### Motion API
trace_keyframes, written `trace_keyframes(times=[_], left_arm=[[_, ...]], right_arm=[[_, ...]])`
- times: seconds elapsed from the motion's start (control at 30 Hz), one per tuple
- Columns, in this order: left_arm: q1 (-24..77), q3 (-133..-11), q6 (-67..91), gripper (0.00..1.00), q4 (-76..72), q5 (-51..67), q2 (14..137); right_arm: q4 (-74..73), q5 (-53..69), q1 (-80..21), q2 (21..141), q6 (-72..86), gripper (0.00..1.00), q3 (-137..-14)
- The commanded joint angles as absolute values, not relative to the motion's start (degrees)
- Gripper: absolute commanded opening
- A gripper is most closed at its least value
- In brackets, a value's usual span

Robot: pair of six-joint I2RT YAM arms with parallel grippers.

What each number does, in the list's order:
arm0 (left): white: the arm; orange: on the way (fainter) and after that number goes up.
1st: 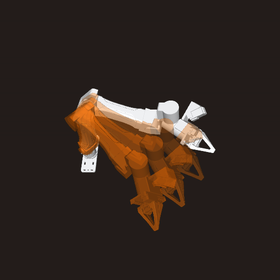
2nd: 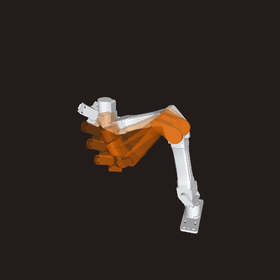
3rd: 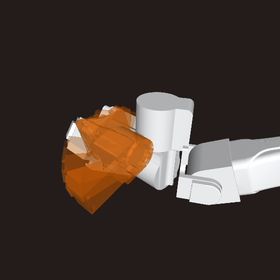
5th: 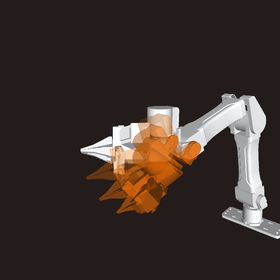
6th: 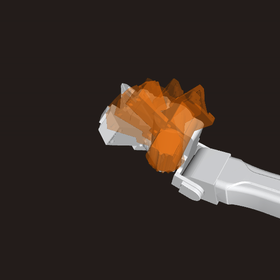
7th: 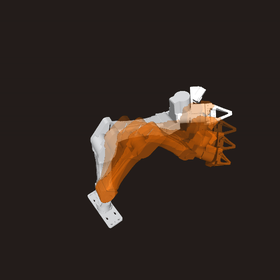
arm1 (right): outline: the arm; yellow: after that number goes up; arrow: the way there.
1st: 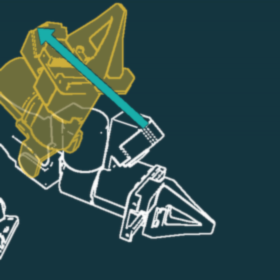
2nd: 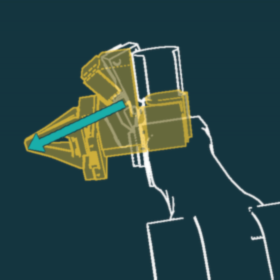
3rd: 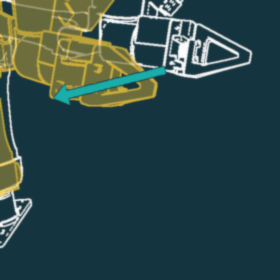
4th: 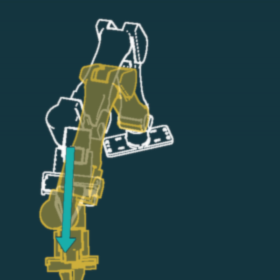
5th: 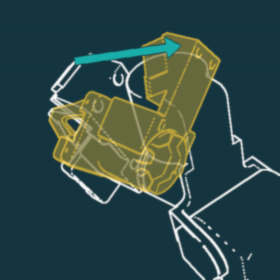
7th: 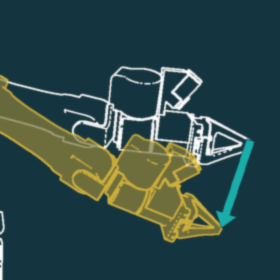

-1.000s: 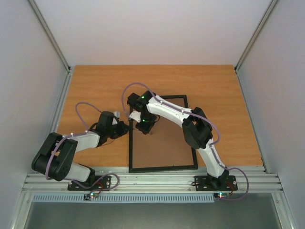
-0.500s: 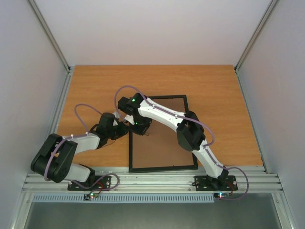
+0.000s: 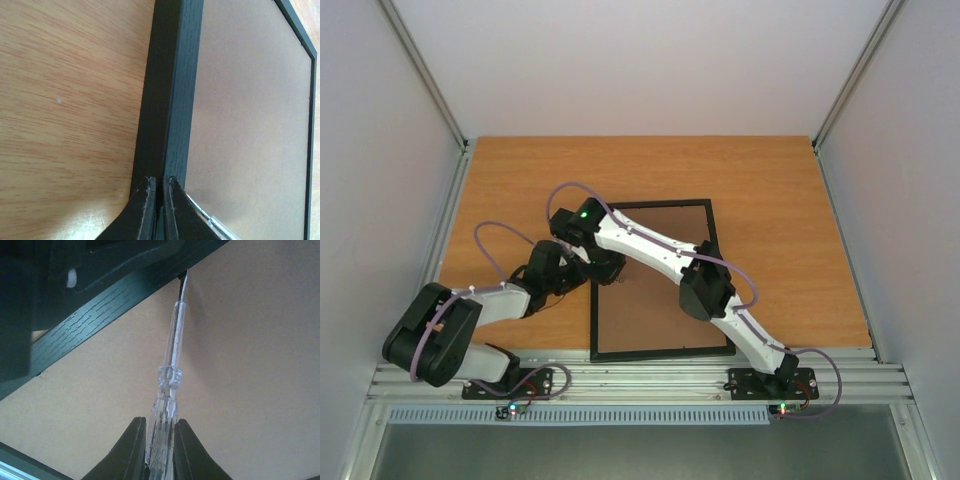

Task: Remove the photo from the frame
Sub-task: Release the photo frame item from the photo frame, then adjust the screwdriver.

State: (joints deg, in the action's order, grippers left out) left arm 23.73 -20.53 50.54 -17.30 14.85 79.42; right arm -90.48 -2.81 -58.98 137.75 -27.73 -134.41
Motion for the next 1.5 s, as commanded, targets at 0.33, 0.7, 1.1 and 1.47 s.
trace_keyframes(times=[0.33, 0.7, 1.1, 1.47], left_arm=[[27.3, -16.5, 53.7, 0.07, -17.8, 17.0, 79.5], [27.3, -16.4, 52.8, 0.1, -9.2, 12.1, 71.1], [27.1, -18.8, 51.4, 0.26, 8.7, 1.5, 53.4], [27.0, -15.7, 57.5, 0.63, 7.8, 0.5, 34.6]], right_arm=[[-75.7, 9.4, -65.3, 141.2, -29.2, 0.01, -145.3], [-73.7, 6.0, -64.2, 132.4, -30.2, 0.01, -132.6], [-64.8, 3.9, -59.9, 115.9, -29.6, 0.01, -111.4], [-40.9, 15.8, -49.9, 100.1, -22.9, 0.01, -83.8]])
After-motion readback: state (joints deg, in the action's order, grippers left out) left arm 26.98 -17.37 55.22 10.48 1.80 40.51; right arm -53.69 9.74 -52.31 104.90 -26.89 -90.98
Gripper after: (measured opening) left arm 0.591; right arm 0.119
